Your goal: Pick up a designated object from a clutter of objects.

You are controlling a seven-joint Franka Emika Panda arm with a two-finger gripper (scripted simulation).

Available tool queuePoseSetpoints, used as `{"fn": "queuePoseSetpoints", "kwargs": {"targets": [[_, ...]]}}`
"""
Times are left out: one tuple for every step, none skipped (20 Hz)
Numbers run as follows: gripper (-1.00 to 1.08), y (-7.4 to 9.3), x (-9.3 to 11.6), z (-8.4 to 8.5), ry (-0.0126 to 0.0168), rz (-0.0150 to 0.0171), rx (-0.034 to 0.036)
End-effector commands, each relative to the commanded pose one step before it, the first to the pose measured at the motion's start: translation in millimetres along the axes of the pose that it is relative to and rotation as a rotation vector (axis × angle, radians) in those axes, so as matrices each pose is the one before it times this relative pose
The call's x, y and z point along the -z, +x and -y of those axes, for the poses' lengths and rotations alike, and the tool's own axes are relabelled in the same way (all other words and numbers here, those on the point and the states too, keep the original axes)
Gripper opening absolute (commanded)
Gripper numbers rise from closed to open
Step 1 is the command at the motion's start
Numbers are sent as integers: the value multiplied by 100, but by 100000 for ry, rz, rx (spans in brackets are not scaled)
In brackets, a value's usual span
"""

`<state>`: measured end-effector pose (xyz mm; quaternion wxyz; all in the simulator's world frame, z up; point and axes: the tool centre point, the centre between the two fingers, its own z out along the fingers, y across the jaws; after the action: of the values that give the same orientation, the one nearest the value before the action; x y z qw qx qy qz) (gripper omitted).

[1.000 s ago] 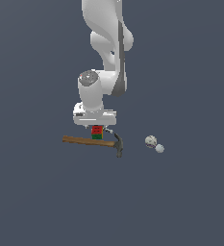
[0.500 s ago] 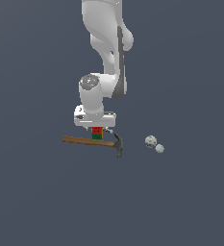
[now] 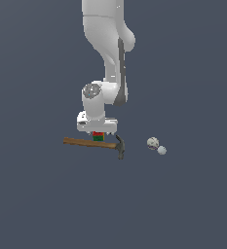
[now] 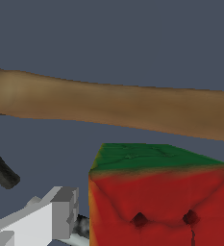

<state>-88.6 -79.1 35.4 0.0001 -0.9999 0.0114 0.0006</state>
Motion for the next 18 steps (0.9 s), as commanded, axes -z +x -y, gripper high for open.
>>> {"fn": "queuePoseSetpoints", "kwargs": {"targets": [[100, 34, -214, -4, -6, -131, 2], [-100, 0, 0, 0, 0, 0, 0], [-100, 0, 0, 0, 0, 0, 0], [-100, 0, 0, 0, 0, 0, 0], [-100, 0, 0, 0, 0, 0, 0], [-100, 0, 0, 0, 0, 0, 0], [-100, 0, 0, 0, 0, 0, 0], [-100, 0, 0, 0, 0, 0, 0], [-100, 0, 0, 0, 0, 0, 0], [-100, 0, 0, 0, 0, 0, 0], [-100, 0, 0, 0, 0, 0, 0], [-100, -29, 65, -16, 0, 0, 0], [-100, 1, 23, -5, 0, 0, 0], [-100, 2, 68, -16, 0, 0, 0], [-100, 3, 114, -26, 0, 0, 0], [-100, 4, 159, -37, 0, 0, 0], [-100, 5, 205, -47, 0, 0, 0], [-100, 7, 252, -58, 0, 0, 0]]}}
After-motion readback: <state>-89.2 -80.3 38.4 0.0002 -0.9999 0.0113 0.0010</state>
